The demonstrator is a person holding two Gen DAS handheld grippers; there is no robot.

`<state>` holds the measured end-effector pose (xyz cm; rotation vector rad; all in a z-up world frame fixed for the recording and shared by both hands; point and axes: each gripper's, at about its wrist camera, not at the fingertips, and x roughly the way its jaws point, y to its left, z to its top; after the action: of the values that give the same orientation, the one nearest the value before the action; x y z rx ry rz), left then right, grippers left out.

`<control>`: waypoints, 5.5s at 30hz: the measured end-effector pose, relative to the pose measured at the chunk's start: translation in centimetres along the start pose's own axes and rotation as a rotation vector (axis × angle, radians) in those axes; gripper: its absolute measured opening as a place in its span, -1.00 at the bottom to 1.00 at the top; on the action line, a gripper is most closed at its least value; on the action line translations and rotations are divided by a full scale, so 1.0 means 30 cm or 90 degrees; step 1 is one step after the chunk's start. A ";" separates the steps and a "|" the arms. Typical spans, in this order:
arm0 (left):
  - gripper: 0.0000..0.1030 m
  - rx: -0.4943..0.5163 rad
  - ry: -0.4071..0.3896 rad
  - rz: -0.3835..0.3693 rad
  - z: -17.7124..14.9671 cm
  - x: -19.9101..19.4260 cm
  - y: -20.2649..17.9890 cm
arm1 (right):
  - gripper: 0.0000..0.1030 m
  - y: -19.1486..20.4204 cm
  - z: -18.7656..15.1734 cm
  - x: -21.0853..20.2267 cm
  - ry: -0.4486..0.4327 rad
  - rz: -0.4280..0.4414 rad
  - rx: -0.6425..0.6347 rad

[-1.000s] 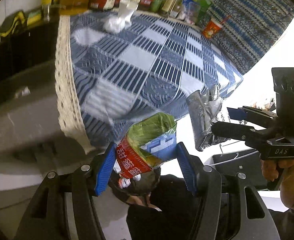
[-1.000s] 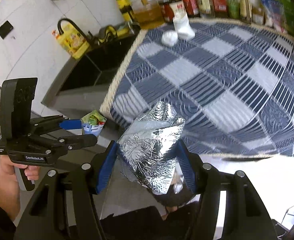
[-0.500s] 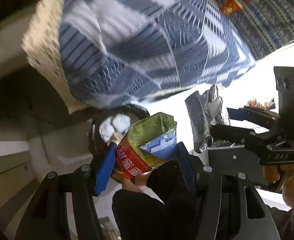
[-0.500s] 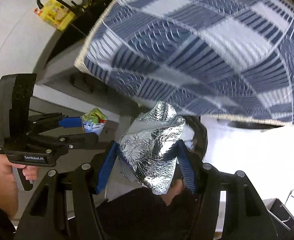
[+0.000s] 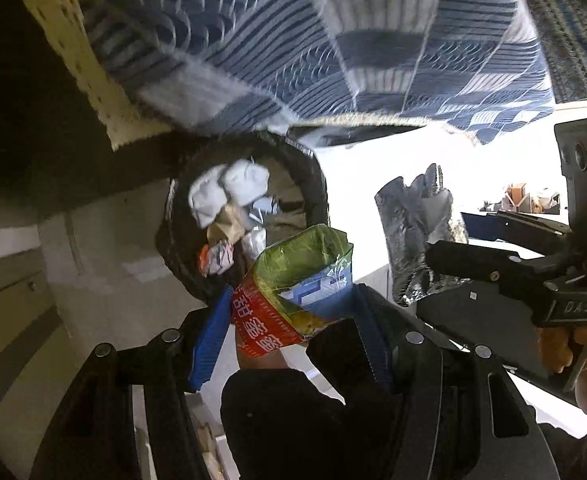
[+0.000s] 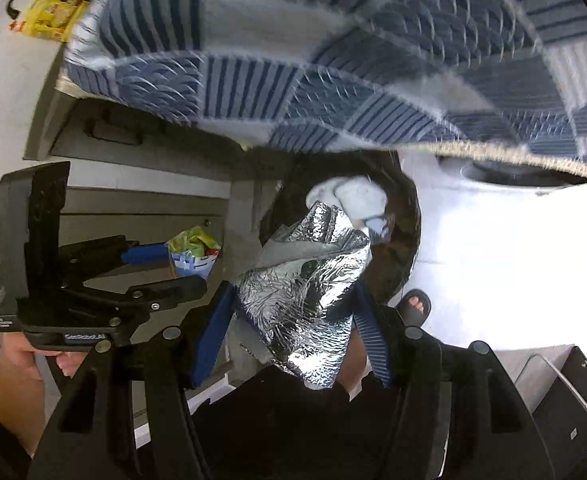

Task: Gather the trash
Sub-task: 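Open the left tool over the bin while the right tool releases the foil, then raise both tools back toward the counter, then grasp the white paper cup with the right tool, then close the left tool on the white tissue ball while the right tool holds the cup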

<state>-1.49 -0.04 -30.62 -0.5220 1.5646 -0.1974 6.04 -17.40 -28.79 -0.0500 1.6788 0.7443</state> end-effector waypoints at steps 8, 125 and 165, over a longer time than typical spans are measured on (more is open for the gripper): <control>0.15 -0.032 0.028 0.024 0.016 0.140 0.072 | 0.19 -0.077 -0.009 0.139 0.039 0.012 0.034; 0.87 -0.208 -0.365 0.144 0.608 -0.689 -0.250 | -0.41 0.200 1.262 -0.625 -0.307 -0.001 -0.242; 0.25 -0.090 -0.284 0.254 1.165 -0.555 -0.200 | -0.40 -0.289 0.906 -0.814 -0.365 0.082 -0.173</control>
<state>33.65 8.71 -15.69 -0.3239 1.2167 0.3175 39.69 -19.62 -12.24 0.0758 1.0378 0.9734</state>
